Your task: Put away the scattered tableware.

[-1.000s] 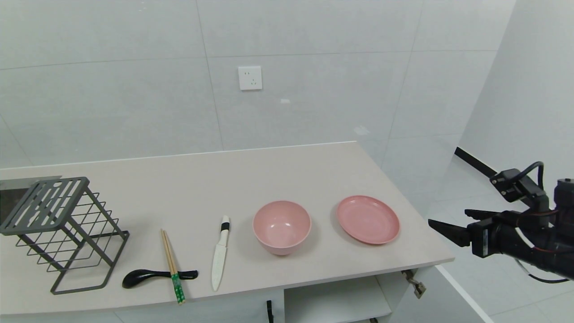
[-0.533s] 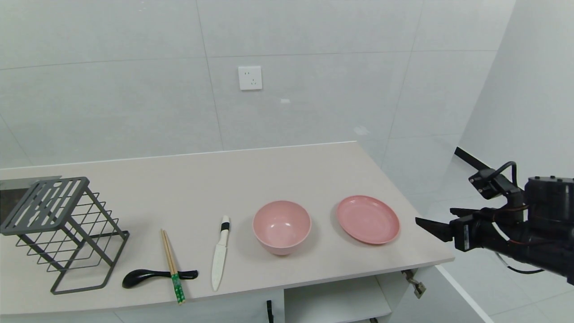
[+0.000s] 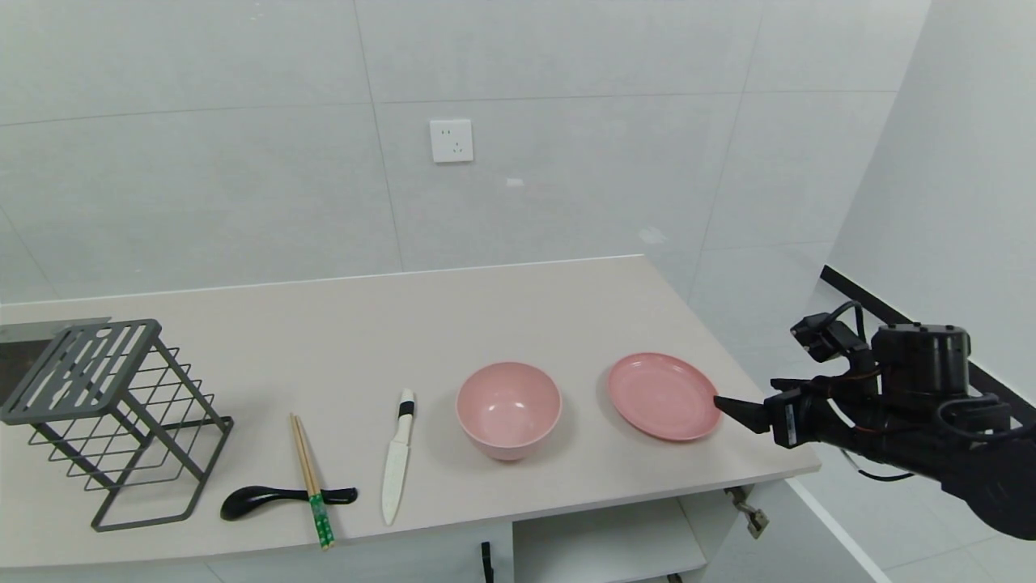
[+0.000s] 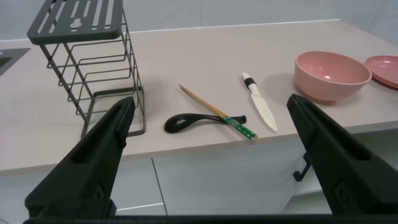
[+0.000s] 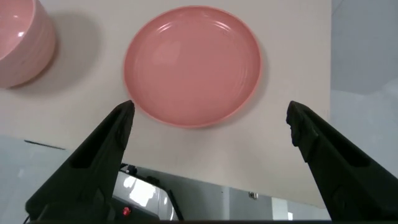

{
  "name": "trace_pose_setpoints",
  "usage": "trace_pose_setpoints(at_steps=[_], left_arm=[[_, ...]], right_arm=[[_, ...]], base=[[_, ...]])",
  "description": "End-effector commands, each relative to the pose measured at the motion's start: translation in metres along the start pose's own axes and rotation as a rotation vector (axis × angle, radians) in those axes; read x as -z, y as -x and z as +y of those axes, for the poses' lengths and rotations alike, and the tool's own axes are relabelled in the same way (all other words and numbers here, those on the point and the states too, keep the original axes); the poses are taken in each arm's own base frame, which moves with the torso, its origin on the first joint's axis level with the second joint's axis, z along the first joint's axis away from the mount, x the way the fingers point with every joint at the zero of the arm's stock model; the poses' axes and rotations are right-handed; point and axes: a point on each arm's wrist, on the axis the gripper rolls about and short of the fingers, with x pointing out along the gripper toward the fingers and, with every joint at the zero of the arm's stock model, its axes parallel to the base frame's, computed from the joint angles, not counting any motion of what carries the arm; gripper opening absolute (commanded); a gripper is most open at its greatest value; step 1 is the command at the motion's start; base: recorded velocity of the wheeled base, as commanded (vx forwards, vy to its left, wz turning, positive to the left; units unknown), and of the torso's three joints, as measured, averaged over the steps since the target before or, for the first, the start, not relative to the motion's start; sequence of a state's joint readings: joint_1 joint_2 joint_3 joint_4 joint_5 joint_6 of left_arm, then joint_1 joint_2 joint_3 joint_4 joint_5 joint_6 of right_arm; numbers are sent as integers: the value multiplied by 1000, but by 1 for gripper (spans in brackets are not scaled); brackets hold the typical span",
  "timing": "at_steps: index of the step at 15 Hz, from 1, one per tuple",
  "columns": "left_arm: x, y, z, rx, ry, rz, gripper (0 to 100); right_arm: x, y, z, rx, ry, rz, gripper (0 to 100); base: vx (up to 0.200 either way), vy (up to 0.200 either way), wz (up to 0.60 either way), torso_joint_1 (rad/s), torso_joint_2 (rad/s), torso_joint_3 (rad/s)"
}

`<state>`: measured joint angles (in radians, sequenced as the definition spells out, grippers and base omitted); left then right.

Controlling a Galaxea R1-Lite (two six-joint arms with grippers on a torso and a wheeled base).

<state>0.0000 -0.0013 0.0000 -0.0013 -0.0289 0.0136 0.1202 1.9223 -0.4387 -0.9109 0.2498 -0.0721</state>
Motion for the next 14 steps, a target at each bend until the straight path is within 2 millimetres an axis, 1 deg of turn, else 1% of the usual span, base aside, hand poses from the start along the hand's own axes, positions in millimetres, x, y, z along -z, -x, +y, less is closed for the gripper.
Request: trace_pose_setpoints(at_steps=[1, 2, 3, 5, 6, 8, 11, 12, 14], left_arm=[[0, 0, 0, 0, 0, 3, 100], [0, 0, 0, 0, 0, 1, 100], [0, 0, 0, 0, 0, 1, 100], [0, 0, 0, 0, 0, 1, 100], [0, 0, 0, 0, 0, 3, 100], [0, 0, 0, 0, 0, 1, 100], [0, 0, 0, 0, 0, 3, 100], [0, 0, 0, 0, 0, 1, 100], [0, 0, 0, 0, 3, 1, 100]], right_arm=[[5, -19, -6, 2, -10, 26, 100], [6, -26, -9, 5, -12, 22, 100], [12, -37, -11, 5, -14, 24, 100], [16, -47, -13, 3, -15, 33, 100], [15, -50, -13, 2, -15, 29, 100], [9, -63, -19, 11, -16, 5, 100], [11, -76, -23, 13, -20, 10, 100], [15, -86, -27, 18, -26, 18, 100], [18, -98, -32, 22, -38, 20, 100]], base=[[0, 0, 0, 0, 0, 0], [0, 0, 0, 0, 0, 0], [0, 0, 0, 0, 0, 0], [0, 0, 0, 0, 0, 0], [0, 0, 0, 0, 0, 0], [0, 0, 0, 0, 0, 0], [0, 0, 0, 0, 0, 0], [0, 0, 0, 0, 0, 0], [0, 0, 0, 0, 0, 0]])
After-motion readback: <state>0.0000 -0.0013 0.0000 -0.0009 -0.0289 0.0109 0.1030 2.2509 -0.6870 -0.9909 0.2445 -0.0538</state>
